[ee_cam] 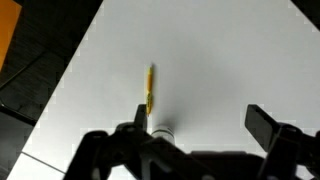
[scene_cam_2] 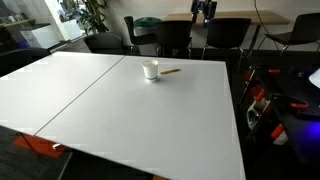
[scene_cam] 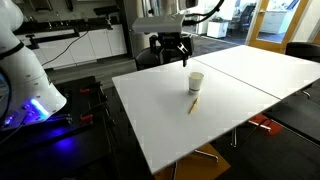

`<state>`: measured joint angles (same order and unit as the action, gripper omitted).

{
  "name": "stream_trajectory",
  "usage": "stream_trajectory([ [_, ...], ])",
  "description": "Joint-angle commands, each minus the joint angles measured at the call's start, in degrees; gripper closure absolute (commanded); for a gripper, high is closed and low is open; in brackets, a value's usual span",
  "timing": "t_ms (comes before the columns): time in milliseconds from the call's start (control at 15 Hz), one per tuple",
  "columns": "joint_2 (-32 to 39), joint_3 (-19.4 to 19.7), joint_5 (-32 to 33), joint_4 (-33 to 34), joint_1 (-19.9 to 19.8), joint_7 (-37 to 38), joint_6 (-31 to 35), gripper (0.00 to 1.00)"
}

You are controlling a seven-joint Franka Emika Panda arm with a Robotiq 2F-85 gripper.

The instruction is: Pick the pen and put it in the cup

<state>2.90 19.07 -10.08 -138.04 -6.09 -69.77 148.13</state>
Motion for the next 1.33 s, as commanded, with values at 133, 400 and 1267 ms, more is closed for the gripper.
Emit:
stream_trajectory([
  [133, 10.89, -6.30, -0.83, 6.71, -6.14, -6.09, 2.28, 0.00],
  [400, 17.74, -9.86, -0.07, 11.02, -10.20, -7.73, 4.24, 0.00],
  [1267, 34.63, -18.67, 2.67, 19.33, -17.73, -3.53, 16.59, 0.00],
])
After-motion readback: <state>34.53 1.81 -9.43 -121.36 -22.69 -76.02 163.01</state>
